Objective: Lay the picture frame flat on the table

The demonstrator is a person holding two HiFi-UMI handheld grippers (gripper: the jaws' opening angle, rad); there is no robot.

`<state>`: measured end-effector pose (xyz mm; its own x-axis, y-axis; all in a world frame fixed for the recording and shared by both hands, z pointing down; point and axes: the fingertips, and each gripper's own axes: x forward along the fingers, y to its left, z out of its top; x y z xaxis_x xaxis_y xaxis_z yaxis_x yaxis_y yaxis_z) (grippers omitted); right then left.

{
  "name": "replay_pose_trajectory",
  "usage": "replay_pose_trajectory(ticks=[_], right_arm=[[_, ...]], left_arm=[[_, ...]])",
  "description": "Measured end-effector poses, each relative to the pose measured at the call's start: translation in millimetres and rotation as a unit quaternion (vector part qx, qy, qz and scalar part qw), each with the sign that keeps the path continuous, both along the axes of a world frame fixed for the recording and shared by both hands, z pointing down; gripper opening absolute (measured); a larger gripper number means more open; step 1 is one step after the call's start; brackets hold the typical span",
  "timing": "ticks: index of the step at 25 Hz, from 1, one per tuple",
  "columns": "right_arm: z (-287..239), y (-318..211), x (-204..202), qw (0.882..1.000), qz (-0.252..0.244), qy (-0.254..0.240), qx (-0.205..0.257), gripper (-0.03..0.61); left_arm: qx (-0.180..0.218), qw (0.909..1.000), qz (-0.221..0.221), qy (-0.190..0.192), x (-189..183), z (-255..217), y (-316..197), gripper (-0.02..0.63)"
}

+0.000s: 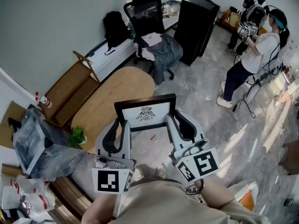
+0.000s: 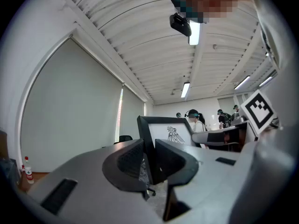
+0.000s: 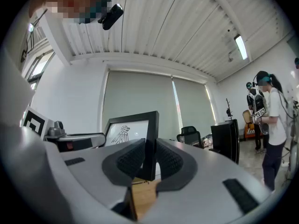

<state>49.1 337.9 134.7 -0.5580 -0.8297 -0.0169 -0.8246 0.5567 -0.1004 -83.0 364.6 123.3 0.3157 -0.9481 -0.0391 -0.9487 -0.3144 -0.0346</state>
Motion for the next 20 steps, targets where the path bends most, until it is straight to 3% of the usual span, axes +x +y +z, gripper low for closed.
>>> replay_pose_trajectory(ticks=[20], right_arm=[[27, -24, 67, 1.0, -0.019, -0.007, -0.017, 0.055]], left_arm=[[-0.014, 0.9996, -0.022, -0.006, 68, 25, -21, 0.072]])
